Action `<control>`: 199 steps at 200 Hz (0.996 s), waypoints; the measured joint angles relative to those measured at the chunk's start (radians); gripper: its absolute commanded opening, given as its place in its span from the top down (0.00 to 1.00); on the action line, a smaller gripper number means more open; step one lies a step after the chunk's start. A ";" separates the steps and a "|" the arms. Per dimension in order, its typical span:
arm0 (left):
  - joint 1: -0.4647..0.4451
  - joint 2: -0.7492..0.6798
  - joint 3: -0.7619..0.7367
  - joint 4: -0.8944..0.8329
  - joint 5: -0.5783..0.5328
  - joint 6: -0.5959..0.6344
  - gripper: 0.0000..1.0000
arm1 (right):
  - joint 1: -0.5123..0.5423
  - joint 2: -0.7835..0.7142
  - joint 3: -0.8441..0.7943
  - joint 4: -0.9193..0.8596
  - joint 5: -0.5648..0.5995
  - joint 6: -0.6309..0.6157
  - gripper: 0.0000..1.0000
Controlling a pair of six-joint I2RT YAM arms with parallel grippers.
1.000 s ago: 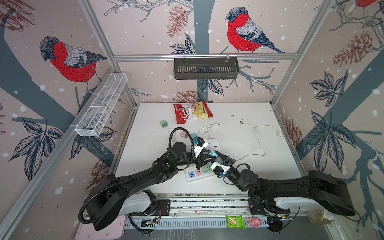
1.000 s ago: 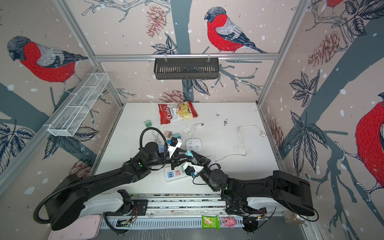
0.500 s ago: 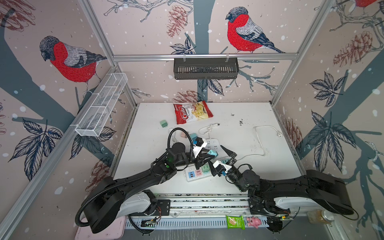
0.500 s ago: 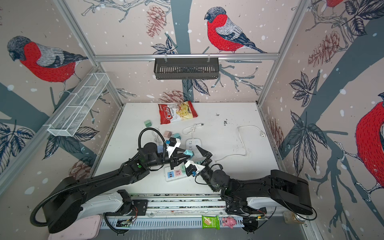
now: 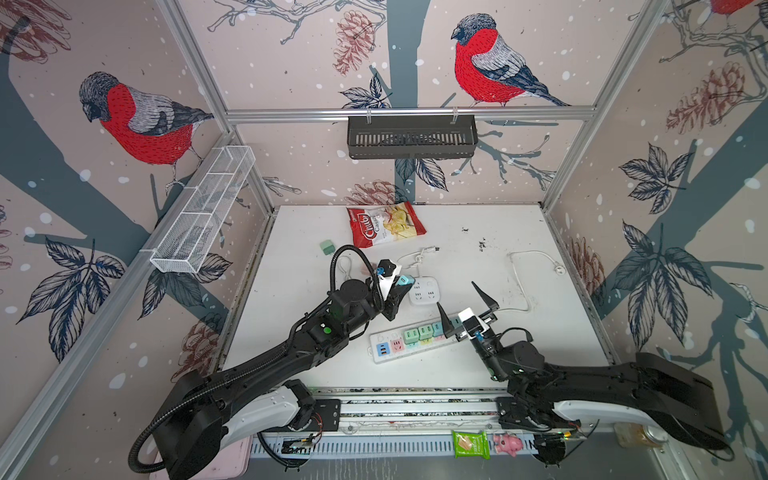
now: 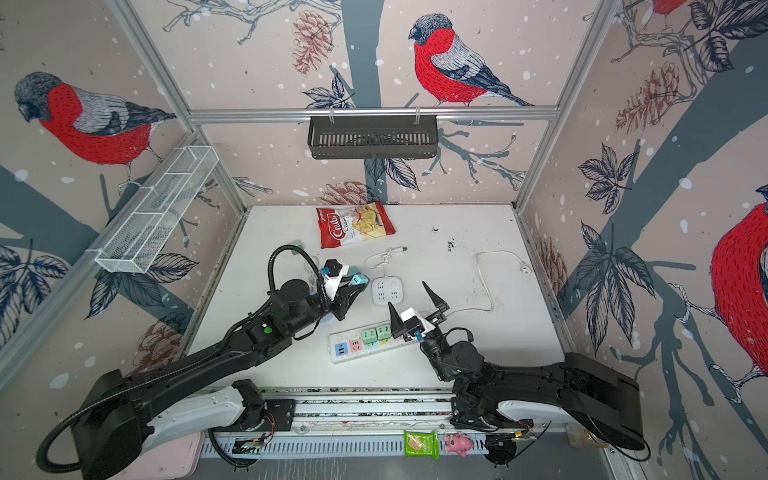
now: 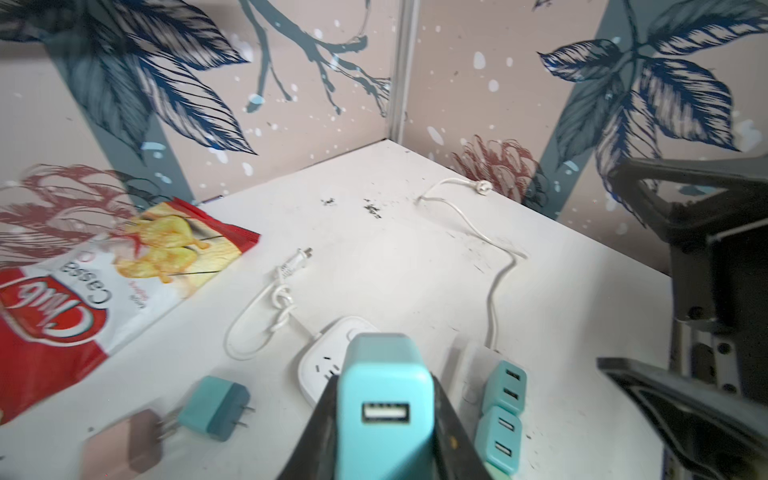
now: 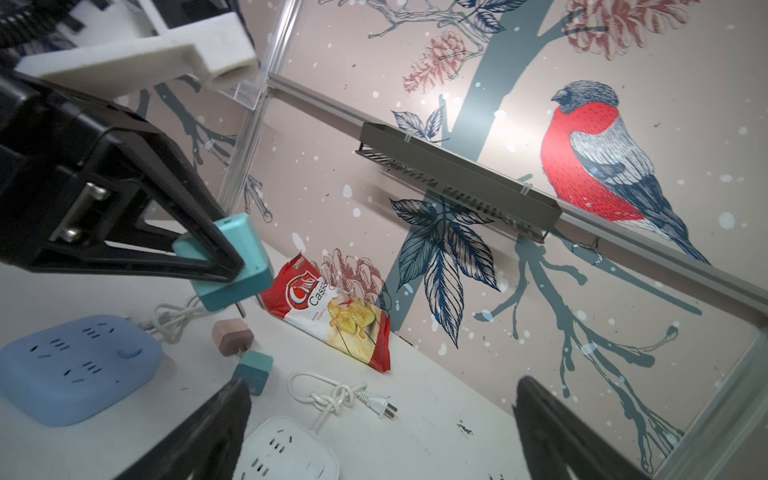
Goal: Insert the plug
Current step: 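Open the right gripper and withdraw it while the left gripper carries the adapter, then move the teal adapter over the next free socket with the left gripper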
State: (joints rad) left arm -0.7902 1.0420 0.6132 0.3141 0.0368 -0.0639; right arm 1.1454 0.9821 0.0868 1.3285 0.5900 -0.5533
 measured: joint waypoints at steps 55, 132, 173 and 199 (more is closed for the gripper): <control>0.000 -0.115 0.107 -0.184 0.014 0.344 1.00 | -0.184 -0.218 -0.026 -0.148 -0.117 0.206 0.00; 0.056 -0.151 0.103 -0.516 -0.040 0.591 1.00 | -0.245 -0.234 -0.007 -0.264 -0.215 0.297 0.00; 0.109 -0.119 0.019 -0.578 -0.006 0.594 1.00 | -0.263 -0.222 -0.017 -0.276 -0.210 0.328 0.00; 0.119 -0.113 -0.019 -0.591 0.023 0.594 1.00 | -0.275 -0.223 -0.019 -0.269 -0.197 0.347 0.00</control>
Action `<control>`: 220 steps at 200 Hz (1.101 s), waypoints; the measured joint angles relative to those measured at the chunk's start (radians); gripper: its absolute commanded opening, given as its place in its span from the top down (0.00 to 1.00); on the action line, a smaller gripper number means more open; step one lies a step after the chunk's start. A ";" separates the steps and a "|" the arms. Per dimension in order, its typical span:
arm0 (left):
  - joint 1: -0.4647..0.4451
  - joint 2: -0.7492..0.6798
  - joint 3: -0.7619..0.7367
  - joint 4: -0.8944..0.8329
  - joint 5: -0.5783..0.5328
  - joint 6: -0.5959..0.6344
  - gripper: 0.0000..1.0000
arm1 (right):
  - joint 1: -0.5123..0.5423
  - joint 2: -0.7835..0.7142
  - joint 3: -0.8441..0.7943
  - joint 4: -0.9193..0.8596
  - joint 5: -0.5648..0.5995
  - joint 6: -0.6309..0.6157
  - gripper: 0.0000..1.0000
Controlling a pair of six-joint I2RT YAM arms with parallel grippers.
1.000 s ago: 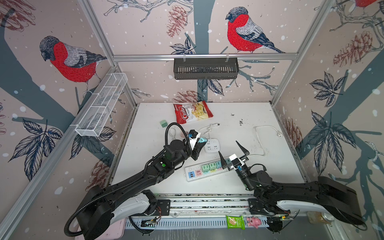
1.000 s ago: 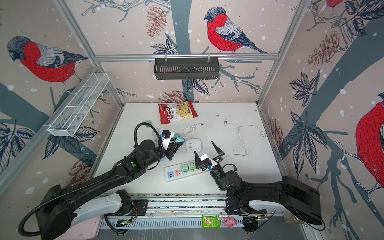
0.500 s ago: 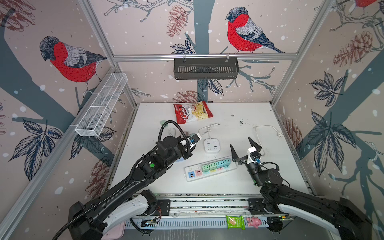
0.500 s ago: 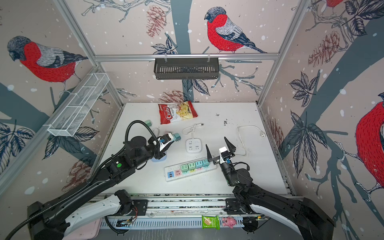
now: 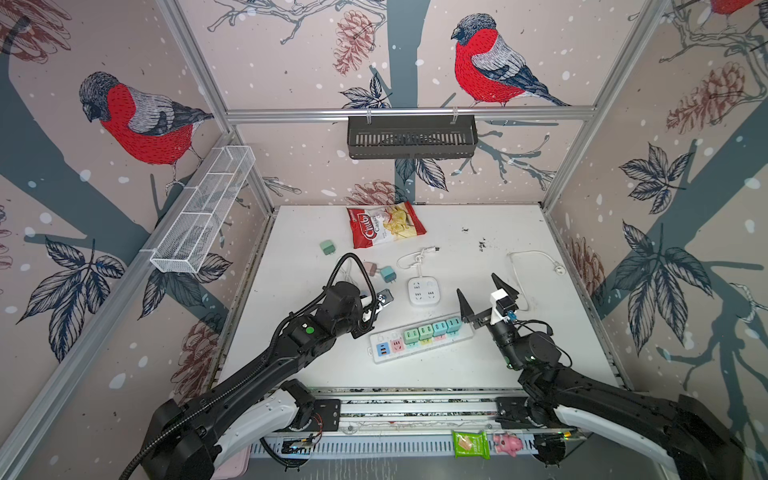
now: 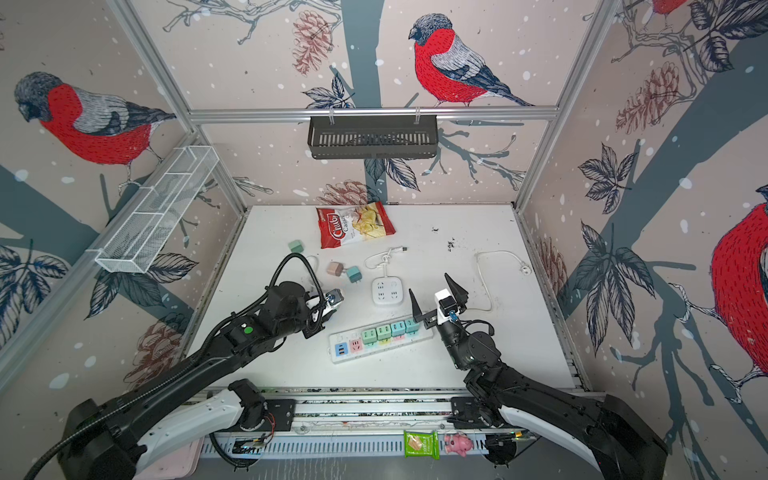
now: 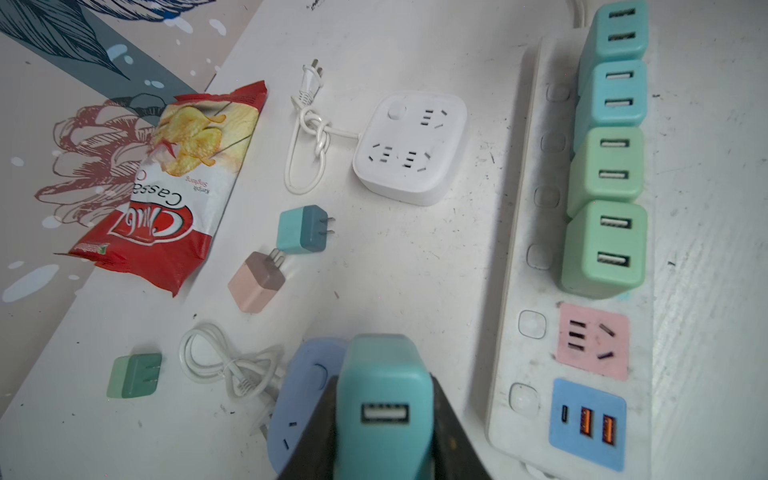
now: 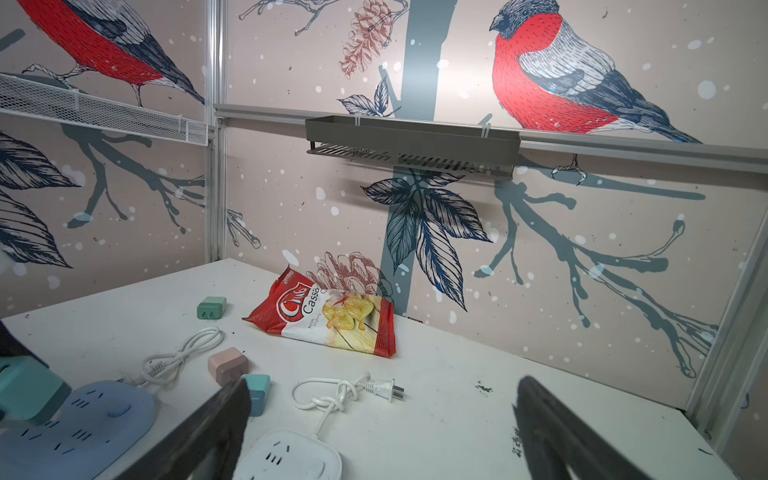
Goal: Insert the plug
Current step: 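Move the teal adapter over the next free socket with the left gripper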
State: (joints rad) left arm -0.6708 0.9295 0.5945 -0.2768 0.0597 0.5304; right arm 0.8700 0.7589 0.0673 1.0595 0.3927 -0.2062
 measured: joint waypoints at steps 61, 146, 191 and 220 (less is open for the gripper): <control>0.000 0.061 -0.026 -0.003 0.119 -0.012 1.00 | -0.054 -0.005 0.046 -0.033 0.040 0.131 0.00; -0.047 0.018 -0.048 -0.031 0.210 -0.109 1.00 | -0.128 -0.061 0.003 -0.031 0.069 0.293 0.00; -0.113 0.047 -0.060 -0.033 0.208 -0.143 1.00 | -0.146 -0.067 0.002 -0.033 0.056 0.335 0.00; -0.140 0.097 -0.058 -0.003 0.219 -0.177 1.00 | -0.155 -0.068 0.001 -0.034 0.048 0.342 0.00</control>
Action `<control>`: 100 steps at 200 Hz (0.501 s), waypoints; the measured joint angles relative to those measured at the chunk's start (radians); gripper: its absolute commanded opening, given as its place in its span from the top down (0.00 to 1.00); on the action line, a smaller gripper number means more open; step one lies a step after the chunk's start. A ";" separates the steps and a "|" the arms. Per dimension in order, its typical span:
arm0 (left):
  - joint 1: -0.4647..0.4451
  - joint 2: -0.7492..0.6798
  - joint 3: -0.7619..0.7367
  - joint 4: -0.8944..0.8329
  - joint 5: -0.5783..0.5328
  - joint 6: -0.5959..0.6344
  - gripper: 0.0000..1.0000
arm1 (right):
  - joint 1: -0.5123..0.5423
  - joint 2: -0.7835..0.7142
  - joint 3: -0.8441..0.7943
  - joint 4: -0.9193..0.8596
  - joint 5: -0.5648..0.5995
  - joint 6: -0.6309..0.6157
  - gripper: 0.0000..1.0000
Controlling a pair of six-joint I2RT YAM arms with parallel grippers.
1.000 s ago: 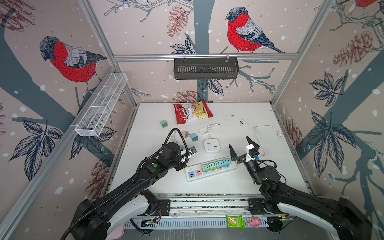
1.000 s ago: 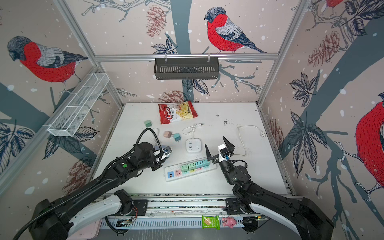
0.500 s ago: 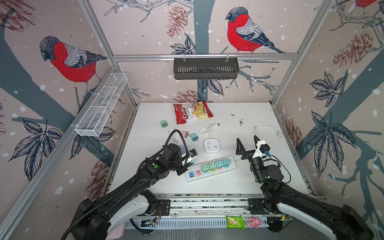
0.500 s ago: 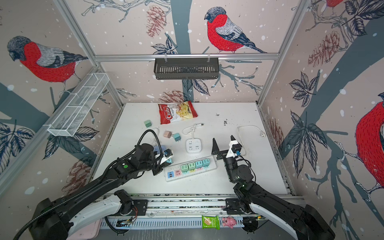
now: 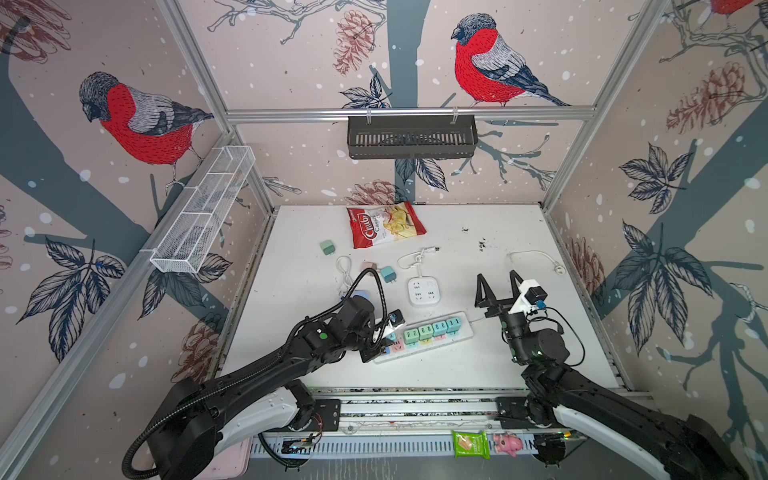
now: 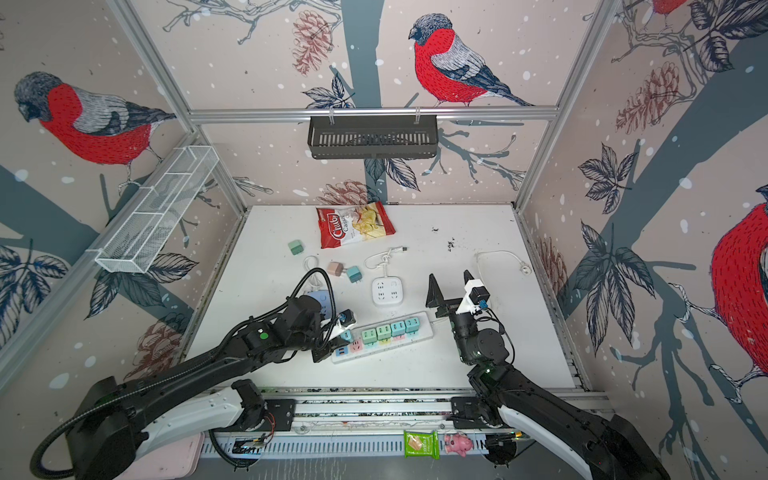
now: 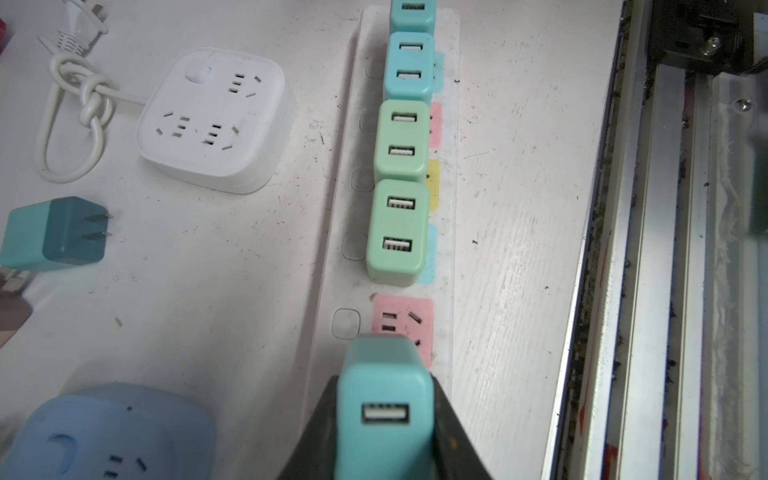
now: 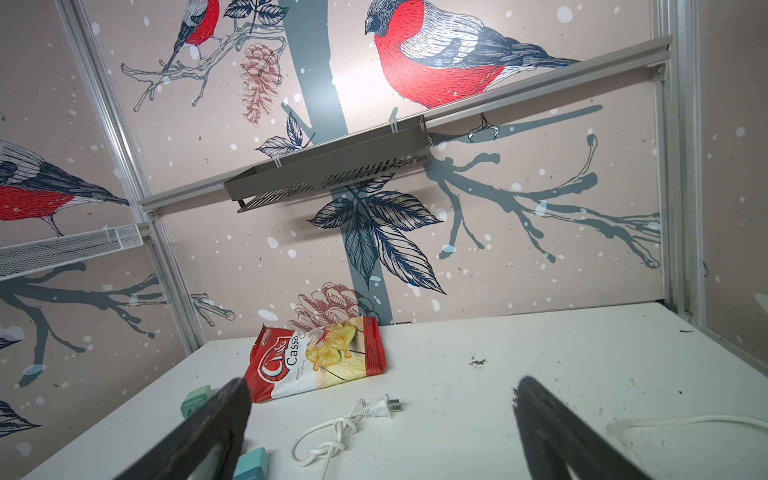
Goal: Insert the plug
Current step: 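Move the teal adapter over the next free socket with the left gripper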
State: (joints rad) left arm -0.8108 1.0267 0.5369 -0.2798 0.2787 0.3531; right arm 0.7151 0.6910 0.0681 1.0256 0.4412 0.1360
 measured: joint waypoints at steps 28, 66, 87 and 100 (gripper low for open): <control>-0.009 0.056 0.024 0.016 0.010 -0.015 1.00 | -0.007 0.000 0.000 -0.003 -0.005 0.018 0.00; -0.015 0.091 0.035 0.019 0.010 -0.017 1.00 | -0.018 0.002 0.000 -0.008 -0.007 0.026 0.00; -0.016 0.088 0.035 0.019 0.008 -0.030 1.00 | -0.025 0.002 0.000 -0.015 -0.007 0.046 0.00; -0.018 0.083 0.035 0.018 0.008 -0.031 1.00 | -0.028 0.002 0.000 -0.023 -0.007 0.047 0.00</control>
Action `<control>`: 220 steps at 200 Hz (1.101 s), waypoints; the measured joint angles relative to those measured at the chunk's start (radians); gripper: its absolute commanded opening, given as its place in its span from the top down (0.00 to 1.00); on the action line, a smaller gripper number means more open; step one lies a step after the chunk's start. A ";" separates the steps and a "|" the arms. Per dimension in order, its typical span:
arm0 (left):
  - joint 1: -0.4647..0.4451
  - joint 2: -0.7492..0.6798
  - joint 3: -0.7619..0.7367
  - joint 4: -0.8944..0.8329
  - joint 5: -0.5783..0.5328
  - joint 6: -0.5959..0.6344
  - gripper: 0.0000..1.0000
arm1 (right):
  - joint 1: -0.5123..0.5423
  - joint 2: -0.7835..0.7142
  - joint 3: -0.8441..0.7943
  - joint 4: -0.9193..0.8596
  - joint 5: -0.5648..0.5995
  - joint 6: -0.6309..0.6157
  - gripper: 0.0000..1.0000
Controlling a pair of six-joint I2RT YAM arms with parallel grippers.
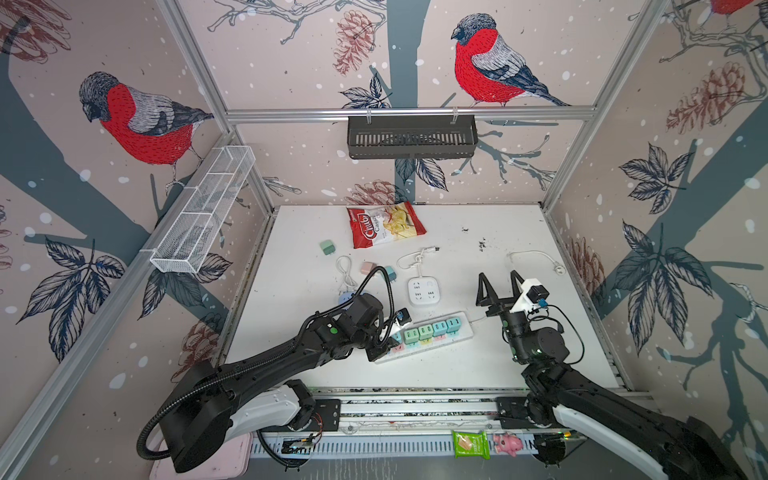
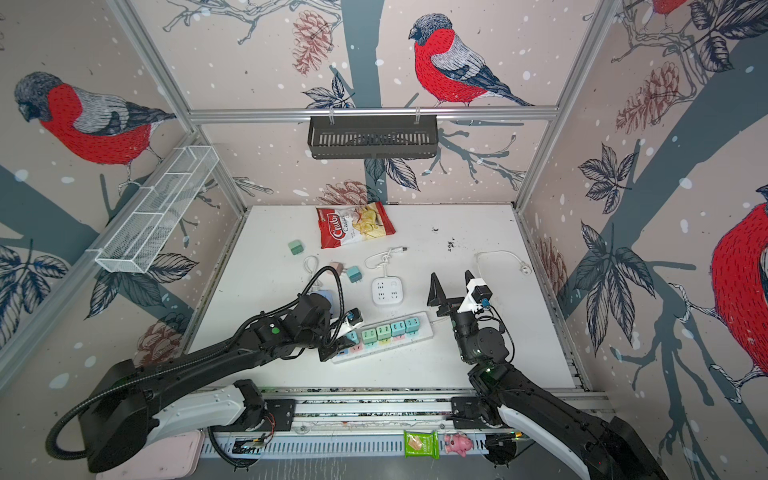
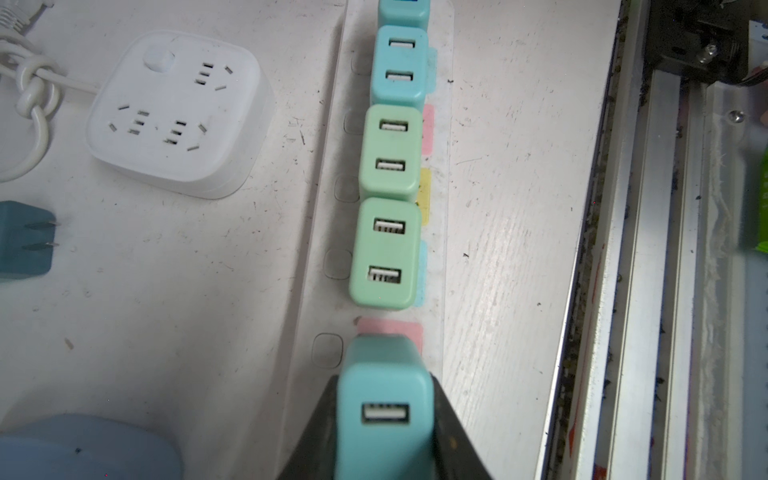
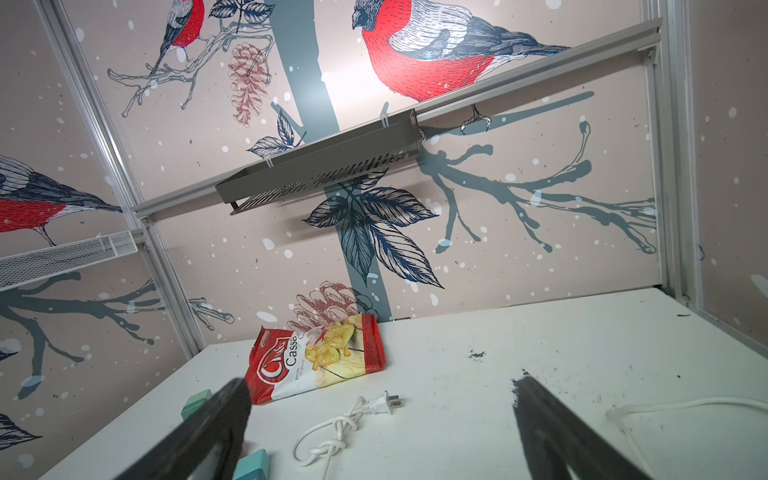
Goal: Insert the plug
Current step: 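Move the teal adapter over the next free socket with the left gripper, then lower the teal adapter into the socket with the left gripper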
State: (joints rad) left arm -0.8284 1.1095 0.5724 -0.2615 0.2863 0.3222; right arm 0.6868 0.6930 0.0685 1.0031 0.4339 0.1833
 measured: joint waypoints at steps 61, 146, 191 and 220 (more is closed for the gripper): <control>-0.007 0.037 0.006 -0.002 -0.003 -0.001 1.00 | -0.014 -0.007 0.000 -0.023 0.001 0.024 0.00; -0.017 0.073 0.023 0.007 -0.003 -0.003 1.00 | -0.040 -0.015 0.000 -0.032 0.001 0.055 0.00; -0.017 0.091 0.031 0.016 -0.003 0.003 1.00 | -0.053 -0.020 0.000 -0.037 0.000 0.080 0.00; -0.017 0.092 0.031 0.017 -0.005 0.012 1.00 | -0.063 -0.023 0.000 -0.045 0.001 0.103 0.00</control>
State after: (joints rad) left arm -0.8455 1.2018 0.6037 -0.2447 0.2810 0.3344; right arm 0.6243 0.6697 0.0685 0.9577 0.4347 0.2867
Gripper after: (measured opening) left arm 0.288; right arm 0.997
